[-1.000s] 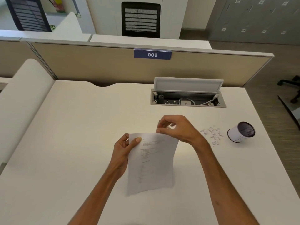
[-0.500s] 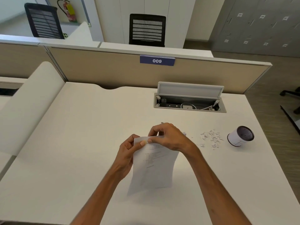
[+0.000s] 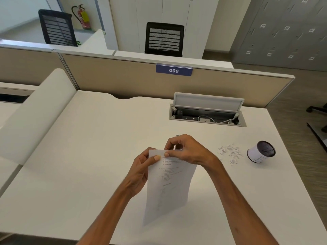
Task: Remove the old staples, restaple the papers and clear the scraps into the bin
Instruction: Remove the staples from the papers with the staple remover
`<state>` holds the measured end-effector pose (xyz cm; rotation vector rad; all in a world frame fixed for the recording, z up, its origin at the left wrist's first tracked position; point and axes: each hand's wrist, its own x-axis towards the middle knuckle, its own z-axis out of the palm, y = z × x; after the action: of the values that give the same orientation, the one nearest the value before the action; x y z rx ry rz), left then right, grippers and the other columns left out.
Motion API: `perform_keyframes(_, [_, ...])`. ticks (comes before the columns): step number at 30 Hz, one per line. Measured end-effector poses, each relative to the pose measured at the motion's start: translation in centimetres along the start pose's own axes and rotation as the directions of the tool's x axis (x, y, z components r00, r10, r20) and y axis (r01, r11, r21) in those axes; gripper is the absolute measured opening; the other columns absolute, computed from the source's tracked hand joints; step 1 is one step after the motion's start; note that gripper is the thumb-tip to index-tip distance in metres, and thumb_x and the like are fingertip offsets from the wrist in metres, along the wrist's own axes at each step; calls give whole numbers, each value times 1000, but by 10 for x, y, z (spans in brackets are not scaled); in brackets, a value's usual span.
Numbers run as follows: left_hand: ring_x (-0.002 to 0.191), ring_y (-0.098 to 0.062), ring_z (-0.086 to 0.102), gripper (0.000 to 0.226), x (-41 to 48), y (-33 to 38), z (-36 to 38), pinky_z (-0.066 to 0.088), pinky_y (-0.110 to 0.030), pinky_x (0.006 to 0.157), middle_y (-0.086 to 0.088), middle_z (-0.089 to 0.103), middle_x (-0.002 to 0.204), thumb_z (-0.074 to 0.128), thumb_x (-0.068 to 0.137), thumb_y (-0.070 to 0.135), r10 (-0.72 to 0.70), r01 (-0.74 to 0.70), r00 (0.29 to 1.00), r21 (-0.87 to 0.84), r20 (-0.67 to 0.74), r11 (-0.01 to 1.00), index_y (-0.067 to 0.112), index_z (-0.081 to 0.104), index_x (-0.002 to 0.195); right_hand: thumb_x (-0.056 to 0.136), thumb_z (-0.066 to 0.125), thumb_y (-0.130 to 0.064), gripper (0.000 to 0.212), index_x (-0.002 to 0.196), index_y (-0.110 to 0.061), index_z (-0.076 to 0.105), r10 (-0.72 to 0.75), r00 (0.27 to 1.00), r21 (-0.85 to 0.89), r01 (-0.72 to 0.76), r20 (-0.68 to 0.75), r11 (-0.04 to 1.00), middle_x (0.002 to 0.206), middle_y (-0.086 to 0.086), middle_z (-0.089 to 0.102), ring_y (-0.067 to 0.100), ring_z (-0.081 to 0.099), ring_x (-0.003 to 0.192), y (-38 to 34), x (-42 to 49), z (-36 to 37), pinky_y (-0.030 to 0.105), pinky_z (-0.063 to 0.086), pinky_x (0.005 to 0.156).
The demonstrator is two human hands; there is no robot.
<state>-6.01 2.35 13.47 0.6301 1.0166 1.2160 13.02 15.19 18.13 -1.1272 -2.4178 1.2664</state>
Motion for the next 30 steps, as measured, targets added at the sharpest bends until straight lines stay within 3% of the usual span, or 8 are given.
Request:
perform_keyframes(8, [92,-33,71,31,-1,-2,5,62,-39,75,-22,74,109,78,94,30,8,-11,998,-33,-67,999,7,69,114,94,73,-51,20,96,-32,77,-2,1000,73,2,-8,997,91,-15,76,22,72,82,2,-3,2,38,62,75])
perform_keyframes(13, [87,-33,73,19,4,-3,7,63,-39,72,-22,73,106,85,89,22,65,-70,988,-30,-140,997,12,71,96,94,73,-50,20,96,-31,77,14,999,78,-12,-33,997,91,-18,75,22,72,82,6,-6,0,36,63,75])
perform_keyframes(17, [95,-35,73,24,9,-1,8,64,-40,79,-23,75,113,83,92,25,64,-64,995,2,-82,998,9,75,108,94,72,-50,21,98,-29,77,22,999,96,-18,-39,995,93,-17,76,22,73,83,8,-11,-7,30,61,74])
perform_keyframes(23, [95,-36,72,30,17,2,17,57,-46,85,-32,72,114,81,94,28,76,-74,997,83,-20,994,4,71,107,93,73,-49,21,100,-30,78,40,997,118,-32,-66,992,96,-16,77,24,73,85,11,-23,-17,28,59,76])
perform_keyframes(26, [92,-32,71,37,21,3,27,58,-38,79,-23,73,106,78,95,28,73,-77,997,120,37,990,-4,67,110,92,73,-51,23,100,-30,78,46,996,141,-36,-74,989,97,-14,78,23,73,87,12,-33,-26,30,58,78])
perform_keyframes(30, [83,-25,63,28,21,6,43,50,-26,69,-14,67,95,81,91,33,42,-58,992,128,118,990,10,67,96,93,73,-50,22,100,-30,78,46,996,149,-34,-77,988,97,-14,77,21,70,89,12,-45,-36,33,55,82])
